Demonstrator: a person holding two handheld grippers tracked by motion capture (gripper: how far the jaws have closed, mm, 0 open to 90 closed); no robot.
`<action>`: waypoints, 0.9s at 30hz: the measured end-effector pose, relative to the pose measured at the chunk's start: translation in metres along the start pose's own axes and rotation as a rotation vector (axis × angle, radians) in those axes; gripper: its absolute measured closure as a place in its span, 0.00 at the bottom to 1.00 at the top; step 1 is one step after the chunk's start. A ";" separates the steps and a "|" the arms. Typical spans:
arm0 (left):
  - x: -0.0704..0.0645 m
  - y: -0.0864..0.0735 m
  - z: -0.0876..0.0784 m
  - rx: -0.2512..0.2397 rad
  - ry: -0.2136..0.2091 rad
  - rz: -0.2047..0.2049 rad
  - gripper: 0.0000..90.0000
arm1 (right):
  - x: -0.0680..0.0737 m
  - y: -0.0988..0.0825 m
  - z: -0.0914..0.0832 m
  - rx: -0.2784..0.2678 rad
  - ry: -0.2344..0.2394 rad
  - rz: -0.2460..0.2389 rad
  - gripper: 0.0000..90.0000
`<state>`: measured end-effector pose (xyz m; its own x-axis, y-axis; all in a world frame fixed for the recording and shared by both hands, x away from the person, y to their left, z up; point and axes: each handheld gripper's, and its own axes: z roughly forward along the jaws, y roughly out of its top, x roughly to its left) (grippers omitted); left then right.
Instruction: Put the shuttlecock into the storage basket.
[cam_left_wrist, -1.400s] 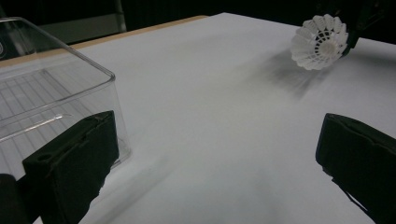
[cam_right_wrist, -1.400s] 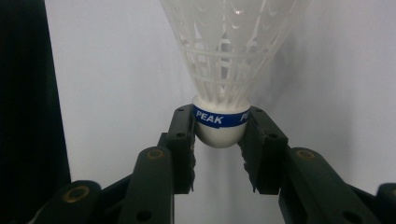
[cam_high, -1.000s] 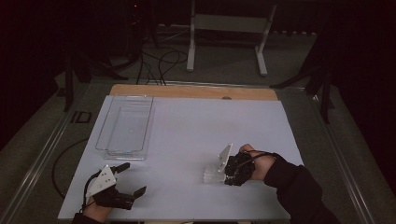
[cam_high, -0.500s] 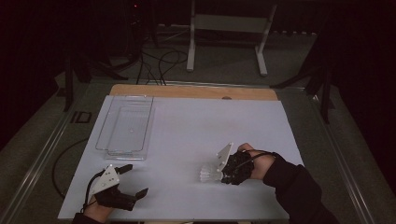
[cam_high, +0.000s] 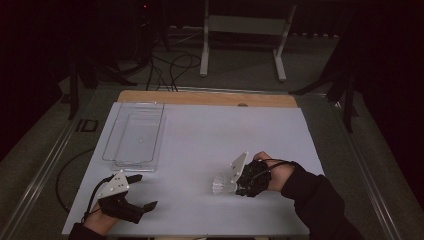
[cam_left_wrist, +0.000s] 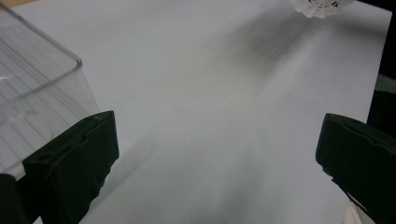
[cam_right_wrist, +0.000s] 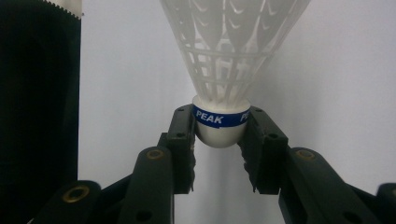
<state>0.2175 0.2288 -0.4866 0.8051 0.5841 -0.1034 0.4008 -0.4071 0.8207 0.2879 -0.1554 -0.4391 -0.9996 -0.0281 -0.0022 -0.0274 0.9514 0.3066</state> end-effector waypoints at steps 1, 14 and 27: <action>0.000 0.003 -0.001 0.006 -0.001 0.006 0.00 | 0.000 0.000 0.000 0.001 0.000 0.000 0.73; 0.001 0.052 -0.011 0.068 -0.019 0.110 0.00 | 0.003 0.001 -0.003 0.013 -0.004 -0.007 0.73; 0.000 0.098 -0.006 0.102 -0.082 0.134 0.00 | 0.004 0.003 -0.007 0.013 -0.007 -0.020 0.73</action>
<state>0.2543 0.1933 -0.4030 0.8857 0.4619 -0.0460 0.3263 -0.5491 0.7694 0.2839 -0.1551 -0.4321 -0.9989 -0.0448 -0.0149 -0.0472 0.9547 0.2939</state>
